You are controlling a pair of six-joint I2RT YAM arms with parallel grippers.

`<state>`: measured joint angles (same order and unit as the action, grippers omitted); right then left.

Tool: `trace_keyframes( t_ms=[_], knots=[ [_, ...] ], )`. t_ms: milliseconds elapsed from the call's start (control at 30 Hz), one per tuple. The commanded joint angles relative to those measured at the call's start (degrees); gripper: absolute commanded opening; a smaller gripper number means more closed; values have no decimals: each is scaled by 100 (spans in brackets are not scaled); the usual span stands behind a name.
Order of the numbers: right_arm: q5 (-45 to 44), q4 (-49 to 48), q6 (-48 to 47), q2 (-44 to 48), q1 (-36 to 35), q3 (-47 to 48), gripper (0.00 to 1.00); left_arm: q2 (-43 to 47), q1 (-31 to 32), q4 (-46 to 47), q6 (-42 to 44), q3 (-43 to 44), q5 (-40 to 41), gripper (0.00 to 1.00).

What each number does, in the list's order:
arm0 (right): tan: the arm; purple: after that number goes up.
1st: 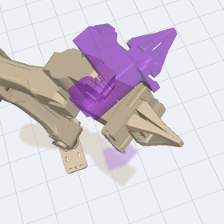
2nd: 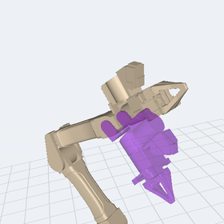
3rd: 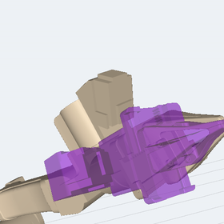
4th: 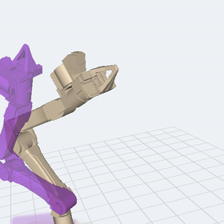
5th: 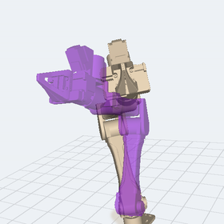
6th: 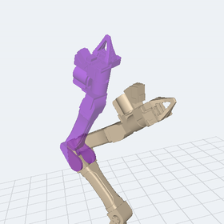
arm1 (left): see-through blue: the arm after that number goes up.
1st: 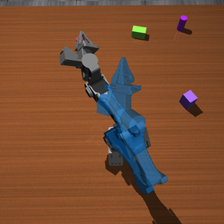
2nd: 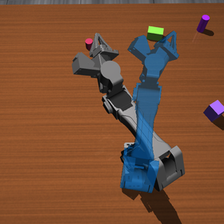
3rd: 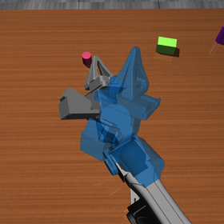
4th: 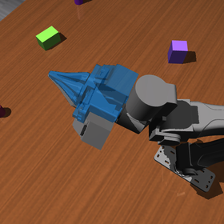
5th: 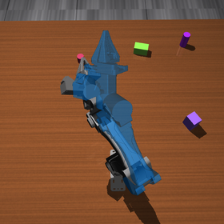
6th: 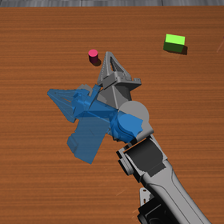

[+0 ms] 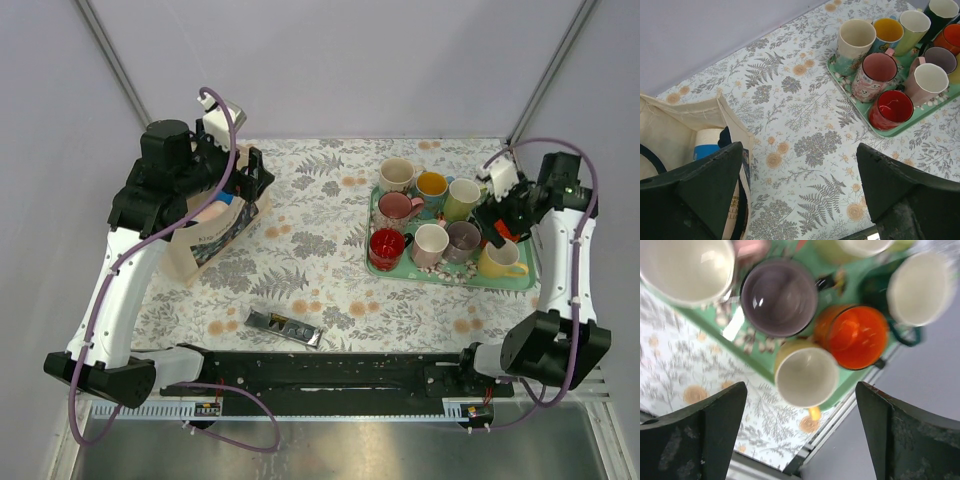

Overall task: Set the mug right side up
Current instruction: Place the cup on the tray, then reset both arms

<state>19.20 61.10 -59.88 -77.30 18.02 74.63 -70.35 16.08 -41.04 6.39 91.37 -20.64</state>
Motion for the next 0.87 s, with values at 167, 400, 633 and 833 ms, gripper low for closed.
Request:
trace_keyframes(
  t_ms=[167,400,633,833],
  knots=[
    [348,59,2691,-188,-1018,2396,100,-172,1,324,-129,135,1079,99],
    [-1742,-1276,4746,-715,-2407,3134,100,-137,10,438,133,-75,1317,99],
    [-2219,-784,5890,-1604,-2690,4621,100,-32,10,702,415,-304,1809,99],
    [-1755,-679,6278,-1929,-2690,5595,99,91,1,729,337,-111,2195,99]
  ],
)
